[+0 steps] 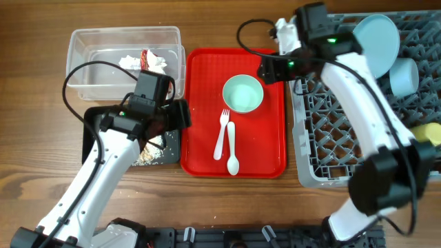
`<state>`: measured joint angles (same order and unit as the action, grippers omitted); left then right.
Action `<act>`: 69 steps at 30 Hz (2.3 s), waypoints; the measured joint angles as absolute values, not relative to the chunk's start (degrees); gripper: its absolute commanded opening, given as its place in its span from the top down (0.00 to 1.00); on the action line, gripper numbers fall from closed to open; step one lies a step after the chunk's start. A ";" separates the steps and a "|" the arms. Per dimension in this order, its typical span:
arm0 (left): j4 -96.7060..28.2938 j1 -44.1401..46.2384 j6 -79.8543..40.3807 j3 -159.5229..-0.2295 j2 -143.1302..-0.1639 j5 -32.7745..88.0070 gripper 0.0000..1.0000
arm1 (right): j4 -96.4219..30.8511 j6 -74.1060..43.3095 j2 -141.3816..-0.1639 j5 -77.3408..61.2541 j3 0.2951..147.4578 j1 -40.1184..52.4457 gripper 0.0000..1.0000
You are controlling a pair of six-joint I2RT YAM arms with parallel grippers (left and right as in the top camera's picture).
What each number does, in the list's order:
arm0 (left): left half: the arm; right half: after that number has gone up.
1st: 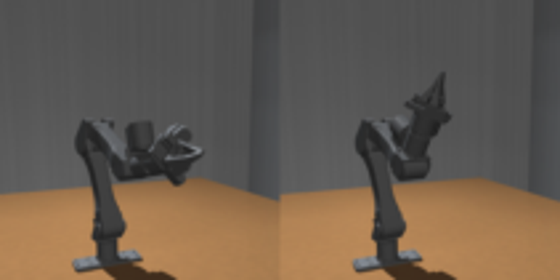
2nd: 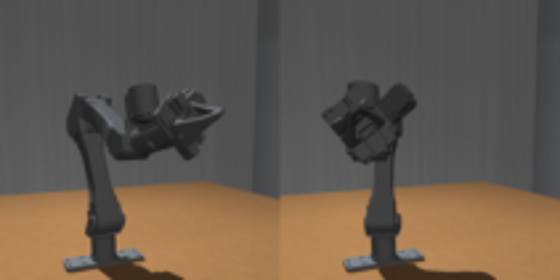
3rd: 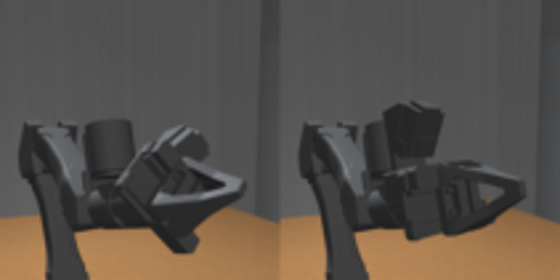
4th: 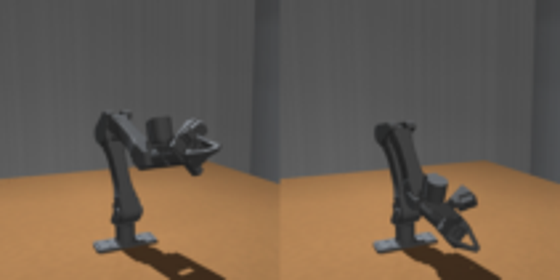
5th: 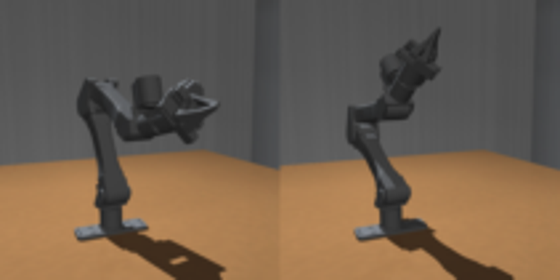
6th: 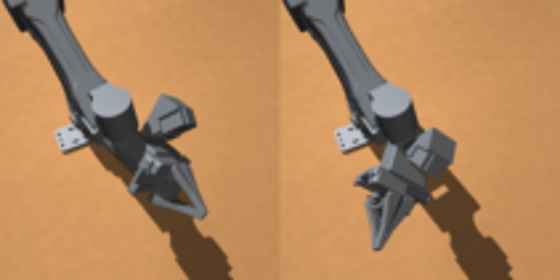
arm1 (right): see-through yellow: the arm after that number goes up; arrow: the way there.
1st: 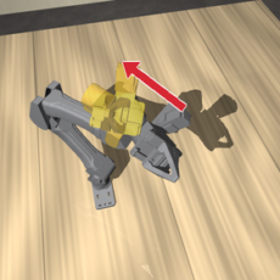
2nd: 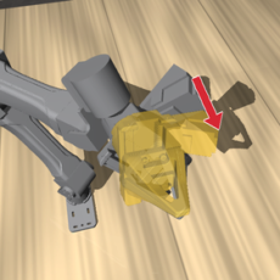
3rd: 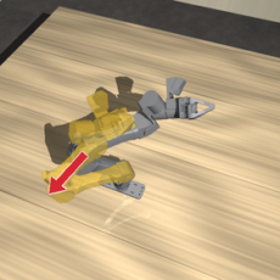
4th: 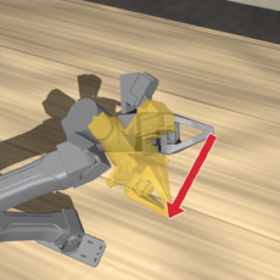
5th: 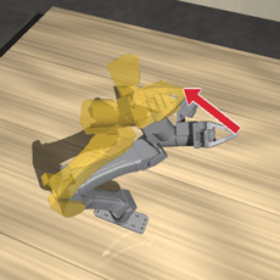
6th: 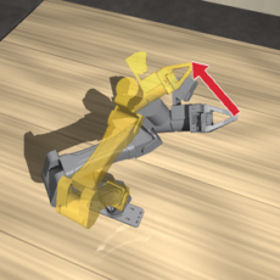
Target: Sort waste into correct bins and load items into the dishwasher rack
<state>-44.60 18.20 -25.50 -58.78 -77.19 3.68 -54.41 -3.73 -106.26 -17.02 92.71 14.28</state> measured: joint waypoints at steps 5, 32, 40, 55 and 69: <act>-44.60 18.20 -25.65 -58.78 -77.19 3.68 0.26 | -53.23 -9.52 -116.92 -14.90 92.71 16.03 0.51; -44.29 18.20 -25.67 -58.78 -77.19 3.68 0.23 | -44.71 -10.83 -102.19 48.12 100.75 8.88 0.96; -43.97 18.20 -25.67 -58.78 -77.19 3.68 0.22 | -44.56 -10.83 -115.46 62.02 100.64 9.02 0.96; -42.85 18.20 -25.67 -58.78 -77.19 3.68 0.21 | -55.09 -19.84 -119.79 54.85 101.30 10.96 0.96; -42.87 18.20 -25.69 -58.78 -77.19 3.70 0.21 | -64.97 -19.99 -120.38 26.92 100.62 11.00 0.86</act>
<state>-42.87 18.20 -25.69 -58.78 -77.19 3.70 -64.97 -19.99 -120.38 26.92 100.62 11.00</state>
